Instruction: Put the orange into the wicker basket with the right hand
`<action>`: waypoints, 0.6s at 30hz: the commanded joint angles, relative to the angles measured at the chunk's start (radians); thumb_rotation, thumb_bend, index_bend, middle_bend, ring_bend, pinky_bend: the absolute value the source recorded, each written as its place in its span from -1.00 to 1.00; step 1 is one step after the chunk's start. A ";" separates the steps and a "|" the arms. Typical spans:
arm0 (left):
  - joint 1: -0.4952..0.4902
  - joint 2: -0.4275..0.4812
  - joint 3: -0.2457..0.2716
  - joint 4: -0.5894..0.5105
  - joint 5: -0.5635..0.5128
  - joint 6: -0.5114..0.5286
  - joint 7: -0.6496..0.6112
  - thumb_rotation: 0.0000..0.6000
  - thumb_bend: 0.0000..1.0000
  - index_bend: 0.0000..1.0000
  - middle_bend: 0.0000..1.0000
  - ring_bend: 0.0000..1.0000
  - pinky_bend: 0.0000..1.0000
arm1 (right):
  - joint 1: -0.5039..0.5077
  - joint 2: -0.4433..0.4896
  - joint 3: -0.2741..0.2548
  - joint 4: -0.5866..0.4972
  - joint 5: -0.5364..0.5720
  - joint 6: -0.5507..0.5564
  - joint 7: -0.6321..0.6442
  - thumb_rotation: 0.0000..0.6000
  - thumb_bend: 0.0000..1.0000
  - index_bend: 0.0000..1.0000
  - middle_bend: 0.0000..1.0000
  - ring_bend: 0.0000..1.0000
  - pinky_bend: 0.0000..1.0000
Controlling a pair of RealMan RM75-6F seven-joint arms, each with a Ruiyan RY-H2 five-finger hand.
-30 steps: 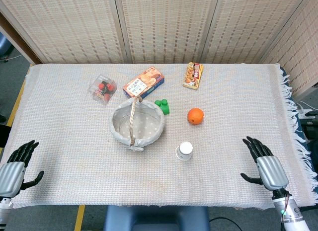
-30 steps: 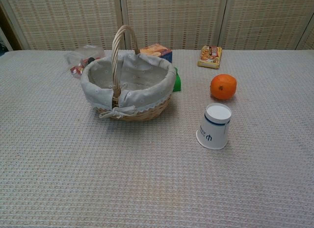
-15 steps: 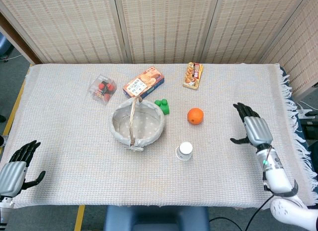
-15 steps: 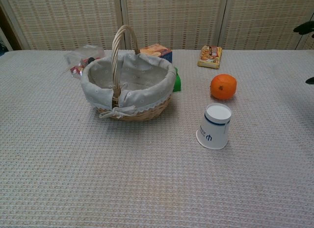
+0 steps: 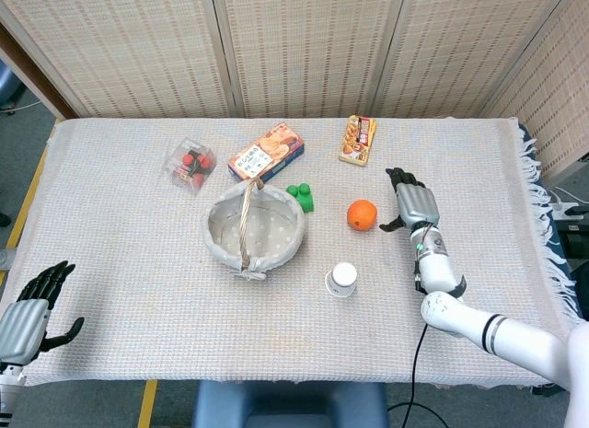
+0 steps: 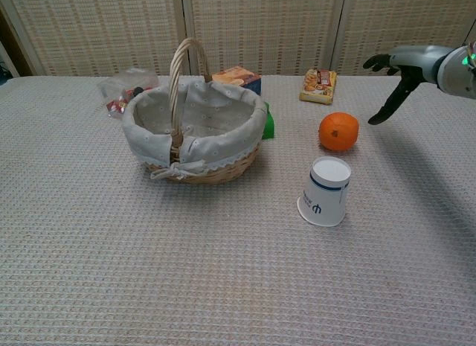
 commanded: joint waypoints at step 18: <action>-0.006 0.017 0.003 -0.005 -0.005 -0.021 -0.048 1.00 -0.33 -1.00 -1.00 -1.00 -0.79 | 0.164 -0.398 0.010 0.463 0.029 -0.042 -0.009 1.00 -0.41 -1.00 0.14 0.16 0.59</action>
